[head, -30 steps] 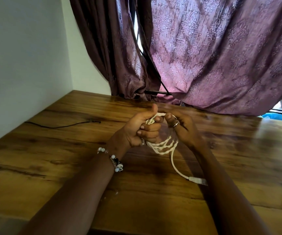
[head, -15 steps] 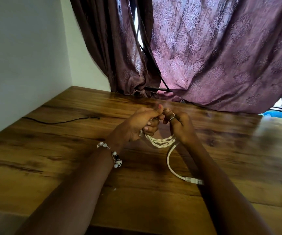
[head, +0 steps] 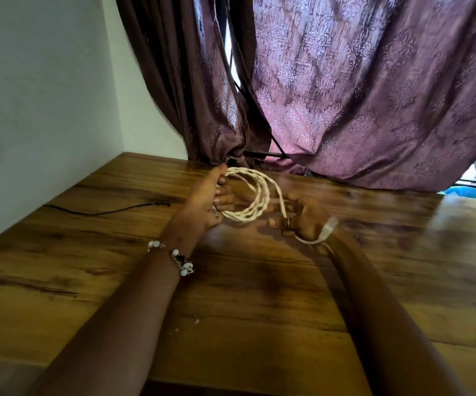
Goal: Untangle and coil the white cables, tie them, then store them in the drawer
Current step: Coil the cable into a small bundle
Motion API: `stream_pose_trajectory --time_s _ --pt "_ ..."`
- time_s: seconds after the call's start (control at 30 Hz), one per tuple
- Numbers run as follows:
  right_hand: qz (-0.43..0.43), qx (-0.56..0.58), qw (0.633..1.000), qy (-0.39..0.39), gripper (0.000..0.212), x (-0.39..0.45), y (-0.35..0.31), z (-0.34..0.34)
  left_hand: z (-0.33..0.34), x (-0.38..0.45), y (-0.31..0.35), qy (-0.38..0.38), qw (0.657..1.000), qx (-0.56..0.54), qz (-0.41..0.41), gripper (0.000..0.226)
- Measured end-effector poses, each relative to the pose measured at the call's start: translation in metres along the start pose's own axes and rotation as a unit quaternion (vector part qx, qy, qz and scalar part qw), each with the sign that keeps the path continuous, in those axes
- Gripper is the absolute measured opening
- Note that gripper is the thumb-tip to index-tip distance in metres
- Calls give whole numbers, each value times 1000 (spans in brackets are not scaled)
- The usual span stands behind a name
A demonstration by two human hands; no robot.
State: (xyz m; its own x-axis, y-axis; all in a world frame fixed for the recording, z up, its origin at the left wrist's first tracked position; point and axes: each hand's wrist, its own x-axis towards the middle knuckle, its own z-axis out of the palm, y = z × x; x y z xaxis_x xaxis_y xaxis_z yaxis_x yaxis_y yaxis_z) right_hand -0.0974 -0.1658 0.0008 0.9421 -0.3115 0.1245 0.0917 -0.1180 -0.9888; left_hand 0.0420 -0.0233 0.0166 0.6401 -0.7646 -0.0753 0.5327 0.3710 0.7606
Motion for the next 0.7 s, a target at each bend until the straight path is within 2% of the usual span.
stream_pose_trajectory --time_s 0.07,0.17,0.2,0.27,0.37,0.47,0.53,0.6,0.7 --pt "55 3 998 -9 45 -1 1 -5 -6 2 6 52 998 -36 27 42" --pt "88 57 994 40 29 0 -2 -7 -12 5 9 97 992 -70 36 42" --pt "67 51 995 48 24 0 -4 -7 -12 6 9 105 991 -78 35 42" --pt "-12 -61 998 19 20 -3 -5 -8 -10 8 7 122 986 -103 39 43" --pt "-72 -193 977 -54 24 -9 -6 -6 -9 10 8 135 980 -138 47 44" --pt "-137 -251 956 -59 21 -8 -9 1 -8 6 10 142 979 -139 56 44" --pt "-207 -296 932 -34 15 -3 -6 6 -3 3 8 160 980 -90 79 40" --pt "-267 -347 899 -2 22 0 -5 11 5 2 0 158 983 -23 94 38" --pt "-287 -309 907 14 20 0 -7 19 16 -1 -14 86 991 39 95 45"
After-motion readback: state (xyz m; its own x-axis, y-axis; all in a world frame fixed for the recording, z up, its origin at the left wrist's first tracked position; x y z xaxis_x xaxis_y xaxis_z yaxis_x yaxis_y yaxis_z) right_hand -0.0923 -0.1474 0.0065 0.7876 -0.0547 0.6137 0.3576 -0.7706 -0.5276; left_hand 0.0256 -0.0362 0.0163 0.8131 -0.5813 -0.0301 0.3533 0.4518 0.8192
